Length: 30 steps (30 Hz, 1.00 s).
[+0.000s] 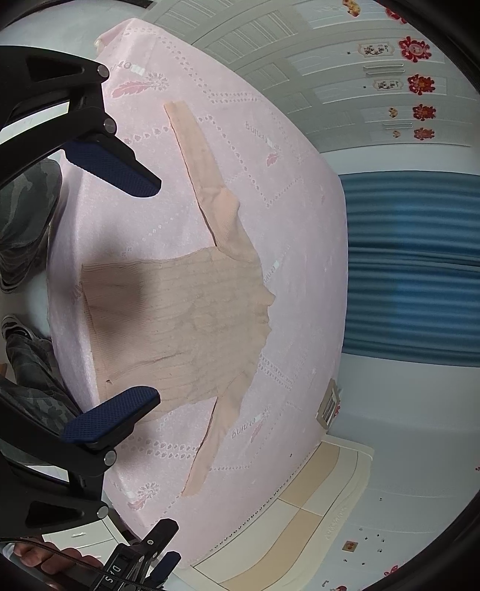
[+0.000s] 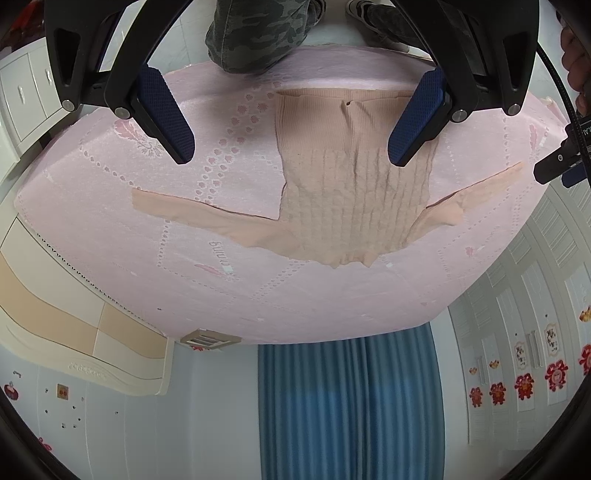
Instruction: Fold small clothes
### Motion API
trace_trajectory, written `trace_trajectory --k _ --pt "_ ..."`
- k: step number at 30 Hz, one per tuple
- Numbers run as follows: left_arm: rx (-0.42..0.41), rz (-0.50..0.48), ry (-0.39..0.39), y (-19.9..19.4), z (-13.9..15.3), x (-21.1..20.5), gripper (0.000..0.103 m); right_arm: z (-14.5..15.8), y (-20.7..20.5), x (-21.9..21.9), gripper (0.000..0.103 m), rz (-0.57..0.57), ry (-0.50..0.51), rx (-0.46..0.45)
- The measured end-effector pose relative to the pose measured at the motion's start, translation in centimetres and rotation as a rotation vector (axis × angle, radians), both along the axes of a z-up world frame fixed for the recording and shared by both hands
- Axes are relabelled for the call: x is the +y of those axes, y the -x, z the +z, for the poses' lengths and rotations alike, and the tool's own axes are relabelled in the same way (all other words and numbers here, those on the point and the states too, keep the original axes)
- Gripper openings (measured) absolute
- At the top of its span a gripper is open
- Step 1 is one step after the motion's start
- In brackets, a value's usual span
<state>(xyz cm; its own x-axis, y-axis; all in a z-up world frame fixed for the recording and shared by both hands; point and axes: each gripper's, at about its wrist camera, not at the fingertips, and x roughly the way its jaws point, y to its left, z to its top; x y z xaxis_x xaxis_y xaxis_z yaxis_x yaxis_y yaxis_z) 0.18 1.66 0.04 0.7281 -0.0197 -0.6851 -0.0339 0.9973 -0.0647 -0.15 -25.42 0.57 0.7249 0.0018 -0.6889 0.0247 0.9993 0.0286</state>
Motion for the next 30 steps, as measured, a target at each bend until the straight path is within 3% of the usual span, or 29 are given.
trace_trajectory --k 30 --pt "-0.001 0.021 0.051 0.0 -0.2 1.7 0.103 0.4 -0.1 0.9 0.103 0.038 0.001 -0.011"
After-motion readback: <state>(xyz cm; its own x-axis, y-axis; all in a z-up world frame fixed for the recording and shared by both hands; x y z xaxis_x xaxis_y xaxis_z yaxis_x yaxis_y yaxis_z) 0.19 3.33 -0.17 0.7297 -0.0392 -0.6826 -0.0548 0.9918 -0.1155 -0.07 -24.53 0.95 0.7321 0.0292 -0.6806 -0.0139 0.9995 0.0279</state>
